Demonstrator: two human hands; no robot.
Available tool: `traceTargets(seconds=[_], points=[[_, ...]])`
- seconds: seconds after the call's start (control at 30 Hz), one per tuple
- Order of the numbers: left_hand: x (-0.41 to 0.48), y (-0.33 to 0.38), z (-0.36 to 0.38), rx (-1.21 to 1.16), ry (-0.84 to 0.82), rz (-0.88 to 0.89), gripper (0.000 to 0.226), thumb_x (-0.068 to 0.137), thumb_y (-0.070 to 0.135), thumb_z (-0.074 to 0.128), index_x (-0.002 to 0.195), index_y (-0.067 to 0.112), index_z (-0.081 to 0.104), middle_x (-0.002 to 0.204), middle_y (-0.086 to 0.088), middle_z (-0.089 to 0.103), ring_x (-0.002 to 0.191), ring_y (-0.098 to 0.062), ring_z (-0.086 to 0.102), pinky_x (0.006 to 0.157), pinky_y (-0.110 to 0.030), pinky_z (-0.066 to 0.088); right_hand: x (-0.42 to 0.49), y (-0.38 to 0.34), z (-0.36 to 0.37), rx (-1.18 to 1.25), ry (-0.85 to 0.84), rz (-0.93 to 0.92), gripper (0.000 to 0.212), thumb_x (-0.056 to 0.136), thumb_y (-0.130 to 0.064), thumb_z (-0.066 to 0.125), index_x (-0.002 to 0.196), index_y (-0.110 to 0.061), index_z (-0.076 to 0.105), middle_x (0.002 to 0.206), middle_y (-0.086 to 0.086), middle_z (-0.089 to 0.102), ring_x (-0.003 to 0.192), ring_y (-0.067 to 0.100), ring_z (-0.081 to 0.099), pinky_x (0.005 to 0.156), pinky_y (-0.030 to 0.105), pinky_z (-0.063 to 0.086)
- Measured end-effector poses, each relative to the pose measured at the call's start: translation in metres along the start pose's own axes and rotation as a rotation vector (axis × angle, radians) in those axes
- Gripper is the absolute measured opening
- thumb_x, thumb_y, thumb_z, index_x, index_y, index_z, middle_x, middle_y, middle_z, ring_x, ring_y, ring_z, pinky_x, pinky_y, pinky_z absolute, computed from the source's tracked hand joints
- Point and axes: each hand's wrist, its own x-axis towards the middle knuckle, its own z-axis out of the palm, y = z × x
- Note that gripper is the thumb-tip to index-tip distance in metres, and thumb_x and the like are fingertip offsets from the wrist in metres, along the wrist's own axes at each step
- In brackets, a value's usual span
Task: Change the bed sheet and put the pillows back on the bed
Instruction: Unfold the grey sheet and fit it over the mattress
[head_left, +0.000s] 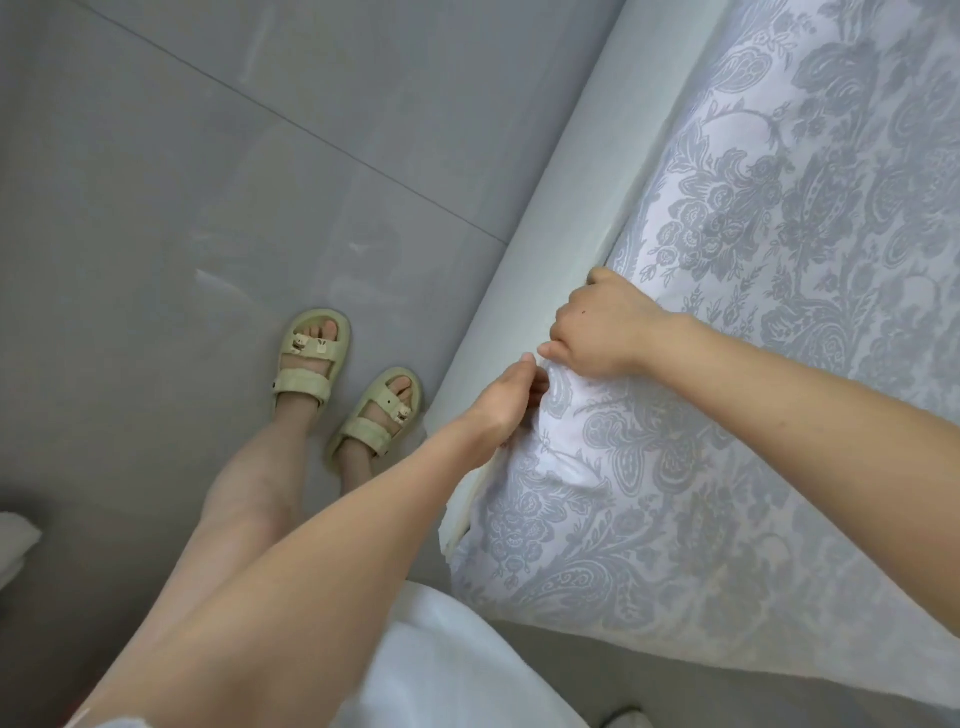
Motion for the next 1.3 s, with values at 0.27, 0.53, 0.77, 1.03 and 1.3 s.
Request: traceTargets(seconds=[0.27,0.53,0.77,1.03,1.3], points=[[0.005,0.005,0.012,0.043,-0.113,-0.112,0.062,0.101,0.049,0.008,0.100,0.017,0.061,0.092,0.001,0.061,0.070,-0.008,0.052,0.054,-0.014,0.040,0.007,-0.015,0.000,-0.092,-0.241,0.042,0.054,0.102,-0.042,0.011,0.121,-0.022,0.057,0.127,0.004,0.059,0.122,0.022,0.048,0.107,0.039,0.017],[-0.011,-0.048,-0.026,-0.204,0.110,-0.028,0.054,0.104,0.035,0.023,0.088,0.012,0.070,0.089,-0.001,0.068,0.082,-0.015,0.059,0.087,-0.027,0.046,0.034,-0.031,0.003,-0.048,-0.448,0.140,0.049,0.102,-0.041,0.013,0.141,-0.029,0.041,0.146,0.001,0.043,0.136,0.026,0.034,0.112,0.044,0.015],[-0.029,-0.053,-0.003,-0.094,0.006,0.000,0.047,0.099,0.049,0.033,0.112,0.018,0.066,0.114,0.001,0.068,0.110,-0.017,0.060,0.103,-0.032,0.040,0.023,-0.030,0.008,0.043,-0.089,0.127,0.057,0.102,-0.047,0.017,0.121,-0.015,0.059,0.128,0.007,0.059,0.121,0.024,0.051,0.102,0.038,0.030],[-0.038,-0.066,0.009,0.019,-0.127,-0.209,0.068,0.097,0.059,0.012,0.126,0.019,0.059,0.124,0.003,0.061,0.104,-0.011,0.054,0.092,-0.022,0.036,-0.012,-0.053,0.039,0.279,0.542,0.178,0.061,0.092,-0.048,0.025,0.071,-0.015,0.072,0.071,0.005,0.069,0.079,0.028,0.061,0.100,0.045,0.033],[-0.025,-0.055,-0.026,0.016,0.059,-0.127,0.055,0.103,0.043,0.021,0.101,0.008,0.063,0.095,-0.007,0.066,0.082,-0.017,0.061,0.082,-0.026,0.049,-0.047,-0.099,0.085,0.374,0.848,0.180,0.027,0.087,-0.028,0.050,0.090,-0.012,0.072,0.103,0.004,0.068,0.101,0.027,0.060,0.109,0.046,0.025]])
